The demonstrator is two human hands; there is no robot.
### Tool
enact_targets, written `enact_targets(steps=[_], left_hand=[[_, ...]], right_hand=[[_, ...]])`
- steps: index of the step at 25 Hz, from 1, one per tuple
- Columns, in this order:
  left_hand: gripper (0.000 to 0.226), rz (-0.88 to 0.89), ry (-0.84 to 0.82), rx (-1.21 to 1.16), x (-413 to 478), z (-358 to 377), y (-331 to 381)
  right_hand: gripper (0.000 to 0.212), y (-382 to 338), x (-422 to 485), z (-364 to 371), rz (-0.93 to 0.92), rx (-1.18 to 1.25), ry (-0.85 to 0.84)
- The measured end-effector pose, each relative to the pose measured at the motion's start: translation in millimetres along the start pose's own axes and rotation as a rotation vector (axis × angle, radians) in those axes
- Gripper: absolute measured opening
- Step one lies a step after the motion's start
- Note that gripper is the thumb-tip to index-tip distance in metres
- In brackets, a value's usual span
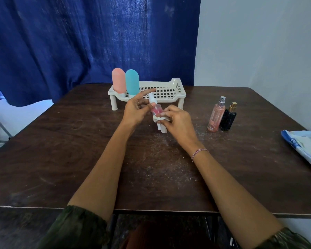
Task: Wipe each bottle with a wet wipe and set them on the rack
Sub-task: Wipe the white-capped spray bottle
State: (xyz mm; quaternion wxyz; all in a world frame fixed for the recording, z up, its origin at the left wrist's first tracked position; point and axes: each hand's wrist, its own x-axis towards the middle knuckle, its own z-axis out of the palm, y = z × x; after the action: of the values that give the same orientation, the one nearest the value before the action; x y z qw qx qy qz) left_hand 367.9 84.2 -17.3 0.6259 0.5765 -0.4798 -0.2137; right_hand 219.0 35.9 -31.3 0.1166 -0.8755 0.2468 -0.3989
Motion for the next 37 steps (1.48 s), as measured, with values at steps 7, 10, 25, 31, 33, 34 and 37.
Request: enact_targets(steps=[7,10,25,31,33,34,37], left_hand=[[0.047,0.04,-0.033,0.046,1,3,0],[0.047,0.062,-0.036,0.04,0,3,0],[0.05,-0.035,-0.017,0.039,0,3,1],[0.041,-0.089,0.02,0.08,3,2,-1],[0.035,-0.104,0.025,0.081,4,2,-3],[0.034,-0.11,0.028,0.083,5,2,-4],[0.032,-0.099,0.042,0.095,5,2,-3]], right_hand=[[0.027,-2,1,-6,0.092,0.048,0.144],[0.026,-8,-1,-3,0.0,0.034,0.13],[0.023,-2,0,-5,-0.002,0.009,-0.026],[0.027,6,1,-13,-0.006,-0.071,-0.202],[0.026,9,2,-15,0.041,-0.079,-0.187],[0.026,9,2,-15,0.057,-0.081,-0.168],[0.026,4,1,-12,0.019,-0.08,-0.135]])
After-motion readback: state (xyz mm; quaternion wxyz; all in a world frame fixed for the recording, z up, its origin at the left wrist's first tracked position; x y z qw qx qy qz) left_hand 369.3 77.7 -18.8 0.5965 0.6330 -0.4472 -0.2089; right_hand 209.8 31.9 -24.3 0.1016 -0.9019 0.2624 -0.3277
